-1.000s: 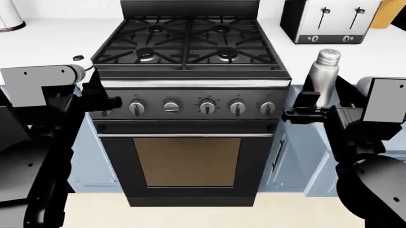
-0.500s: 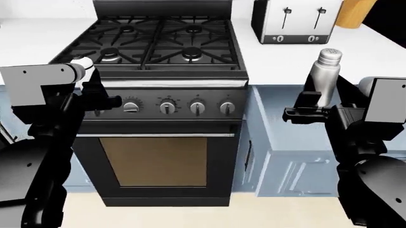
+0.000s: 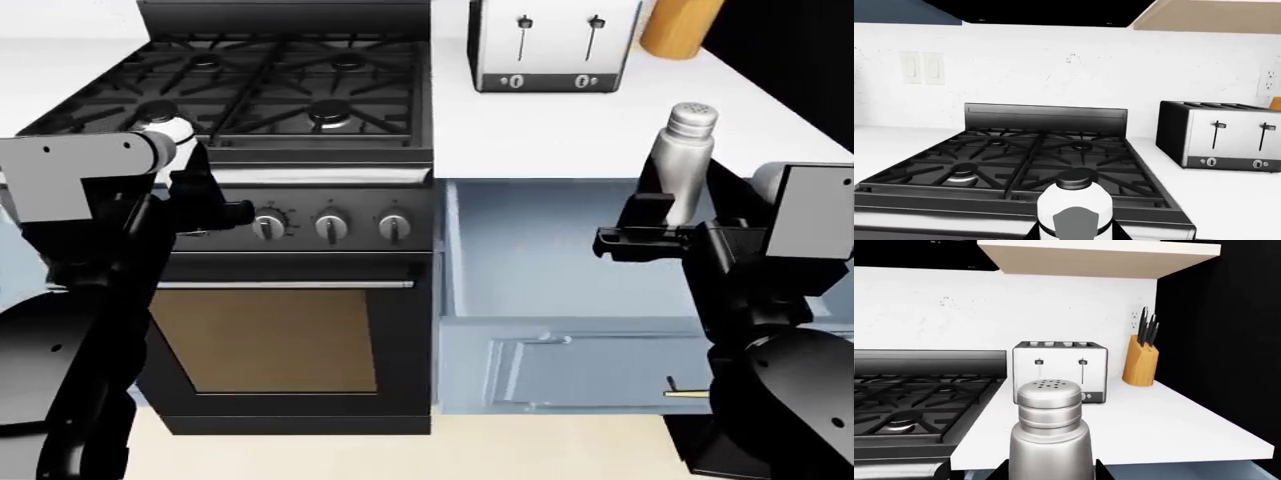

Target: Pick and place the shaker into the drawer. Then close the cabinet.

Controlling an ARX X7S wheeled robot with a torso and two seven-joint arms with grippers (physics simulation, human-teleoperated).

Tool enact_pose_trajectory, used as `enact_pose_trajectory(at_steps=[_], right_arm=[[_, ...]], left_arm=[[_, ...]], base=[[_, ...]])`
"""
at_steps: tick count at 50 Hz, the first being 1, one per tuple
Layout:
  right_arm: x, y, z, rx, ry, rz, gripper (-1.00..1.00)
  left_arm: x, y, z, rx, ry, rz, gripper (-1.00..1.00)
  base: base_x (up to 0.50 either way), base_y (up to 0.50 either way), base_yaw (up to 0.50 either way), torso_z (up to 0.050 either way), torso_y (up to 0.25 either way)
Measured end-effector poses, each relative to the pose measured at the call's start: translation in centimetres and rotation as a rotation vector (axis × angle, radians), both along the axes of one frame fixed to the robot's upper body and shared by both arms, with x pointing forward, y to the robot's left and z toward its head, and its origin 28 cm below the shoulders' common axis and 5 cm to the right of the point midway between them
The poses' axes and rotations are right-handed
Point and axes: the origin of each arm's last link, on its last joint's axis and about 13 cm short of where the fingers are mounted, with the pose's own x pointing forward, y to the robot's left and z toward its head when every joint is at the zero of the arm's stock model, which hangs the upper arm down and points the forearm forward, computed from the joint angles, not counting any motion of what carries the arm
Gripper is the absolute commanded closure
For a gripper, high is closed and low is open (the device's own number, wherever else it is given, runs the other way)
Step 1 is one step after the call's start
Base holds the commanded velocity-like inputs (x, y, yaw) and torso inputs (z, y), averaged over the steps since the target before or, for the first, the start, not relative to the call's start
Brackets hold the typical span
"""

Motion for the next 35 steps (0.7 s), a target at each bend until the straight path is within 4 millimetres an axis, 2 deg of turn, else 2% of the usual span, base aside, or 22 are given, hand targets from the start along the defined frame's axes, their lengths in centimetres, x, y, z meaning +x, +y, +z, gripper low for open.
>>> enact_pose_trajectory(at_steps=[35], right_arm=[[-0.05,-0.06,-0.29,0.008,0.003,0.0,1.0]], left_arm=[[-0.03,-0.04,0.11,0.002,-0.001,-0.003,1.0]], base=[[0.0,-0.45,0.0,0.001,0.001]])
